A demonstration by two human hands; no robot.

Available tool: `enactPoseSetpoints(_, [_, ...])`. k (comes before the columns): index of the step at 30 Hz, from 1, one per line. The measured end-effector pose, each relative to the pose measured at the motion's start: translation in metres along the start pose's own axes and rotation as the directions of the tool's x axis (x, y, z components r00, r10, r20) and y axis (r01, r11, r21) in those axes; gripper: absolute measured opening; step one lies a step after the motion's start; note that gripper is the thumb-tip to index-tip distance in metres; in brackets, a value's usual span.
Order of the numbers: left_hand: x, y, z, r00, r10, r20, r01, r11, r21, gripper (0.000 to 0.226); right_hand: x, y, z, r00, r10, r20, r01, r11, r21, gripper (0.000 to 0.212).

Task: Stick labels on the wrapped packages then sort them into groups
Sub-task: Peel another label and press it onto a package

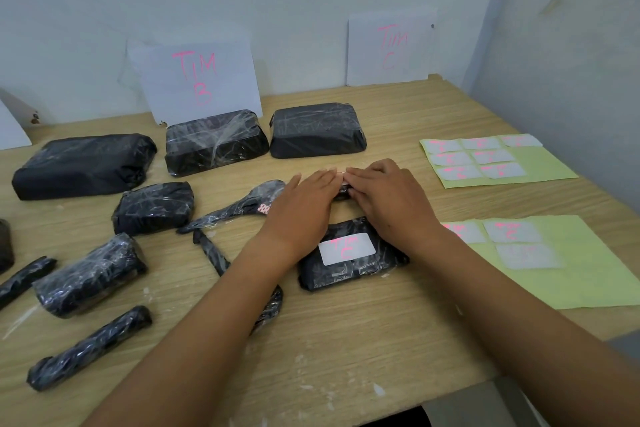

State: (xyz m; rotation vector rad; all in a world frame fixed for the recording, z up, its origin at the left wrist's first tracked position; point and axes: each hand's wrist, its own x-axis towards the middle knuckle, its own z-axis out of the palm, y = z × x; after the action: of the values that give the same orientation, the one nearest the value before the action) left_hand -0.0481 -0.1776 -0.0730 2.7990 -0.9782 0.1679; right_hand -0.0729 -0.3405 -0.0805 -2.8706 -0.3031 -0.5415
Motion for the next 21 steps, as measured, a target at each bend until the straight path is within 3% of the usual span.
enactPoseSetpoints(4, [-0.0021,-0.002,-0.0024,0.998,-0.03,-0.05,0.031,0.999,0.036,0.049,-0.0044,0.0018,-0.001,0.998,0.064,0.005,-0.063,0.995,-0.08,0.033])
enactPoseSetpoints(8, [-0.0017,-0.0008,-0.0026,0.997,-0.027,-0.078,0.031,0.998,0.056,0.044,-0.0046,0.0033,-0.0019,0.992,0.127,-0.016,-0.127,0.991,-0.033,0.029])
enactPoseSetpoints(15, [-0.0004,-0.0004,-0.0036,0.997,0.009,-0.076,0.0,0.993,0.121,0.042,-0.0062,0.0022,-0.0033,0.99,0.115,-0.078,-0.113,0.993,0.03,0.02])
enactPoseSetpoints(21, [0.0005,0.0003,-0.0053,0.994,-0.063,-0.09,0.062,0.998,-0.008,0.035,-0.0078,0.0037,-0.0014,0.986,0.136,-0.098,-0.13,0.989,0.064,0.019])
